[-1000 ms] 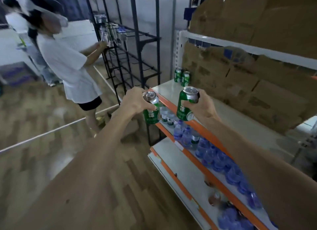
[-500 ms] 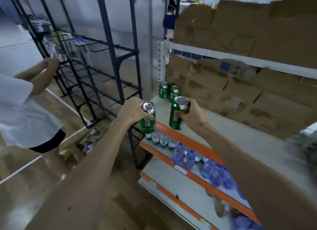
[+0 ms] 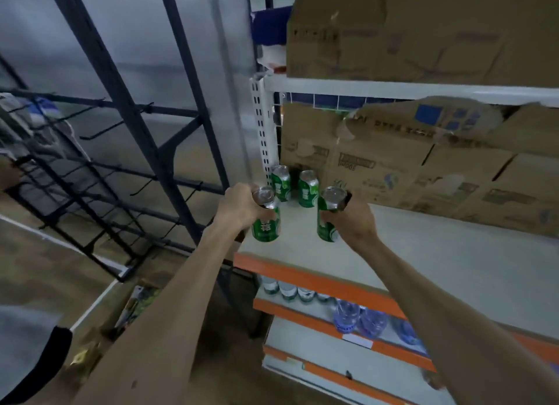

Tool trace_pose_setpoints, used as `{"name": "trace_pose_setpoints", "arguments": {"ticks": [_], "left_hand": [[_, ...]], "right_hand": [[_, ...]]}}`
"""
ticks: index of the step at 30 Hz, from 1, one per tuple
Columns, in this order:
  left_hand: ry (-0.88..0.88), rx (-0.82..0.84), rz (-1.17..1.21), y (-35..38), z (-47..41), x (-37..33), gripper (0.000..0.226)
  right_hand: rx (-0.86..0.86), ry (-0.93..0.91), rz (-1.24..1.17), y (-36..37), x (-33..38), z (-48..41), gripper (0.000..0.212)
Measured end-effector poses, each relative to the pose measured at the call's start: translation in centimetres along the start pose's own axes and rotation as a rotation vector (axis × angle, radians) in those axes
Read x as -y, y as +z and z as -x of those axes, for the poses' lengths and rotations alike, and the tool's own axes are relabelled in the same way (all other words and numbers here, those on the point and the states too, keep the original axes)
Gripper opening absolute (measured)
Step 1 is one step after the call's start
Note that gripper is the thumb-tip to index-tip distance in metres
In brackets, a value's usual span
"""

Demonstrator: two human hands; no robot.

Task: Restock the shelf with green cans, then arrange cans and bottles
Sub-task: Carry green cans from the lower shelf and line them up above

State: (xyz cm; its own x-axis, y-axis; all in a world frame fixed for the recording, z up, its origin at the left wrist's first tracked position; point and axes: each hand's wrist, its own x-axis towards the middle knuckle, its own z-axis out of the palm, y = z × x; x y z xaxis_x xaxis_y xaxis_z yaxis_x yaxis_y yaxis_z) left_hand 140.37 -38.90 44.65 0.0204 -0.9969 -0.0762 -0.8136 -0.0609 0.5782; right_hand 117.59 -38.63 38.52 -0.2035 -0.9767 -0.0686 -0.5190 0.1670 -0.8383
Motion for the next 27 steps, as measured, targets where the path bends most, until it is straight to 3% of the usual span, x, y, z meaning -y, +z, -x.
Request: {"name": "trace_pose_setpoints", "arguments": {"ticks": [13, 27], "left_hand": [[0.236, 0.22, 0.073, 5.2, -15.9, 5.3, 0.043], [0.279, 0.324, 0.128, 8.1, -20.1, 9.3, 0.051]], "right_hand": [[-0.251, 0.228, 0.086, 9.0, 1.0, -6.8, 0.069], [-0.341, 0.264, 0.024, 14.7, -0.6, -10.0, 0.067]]}}
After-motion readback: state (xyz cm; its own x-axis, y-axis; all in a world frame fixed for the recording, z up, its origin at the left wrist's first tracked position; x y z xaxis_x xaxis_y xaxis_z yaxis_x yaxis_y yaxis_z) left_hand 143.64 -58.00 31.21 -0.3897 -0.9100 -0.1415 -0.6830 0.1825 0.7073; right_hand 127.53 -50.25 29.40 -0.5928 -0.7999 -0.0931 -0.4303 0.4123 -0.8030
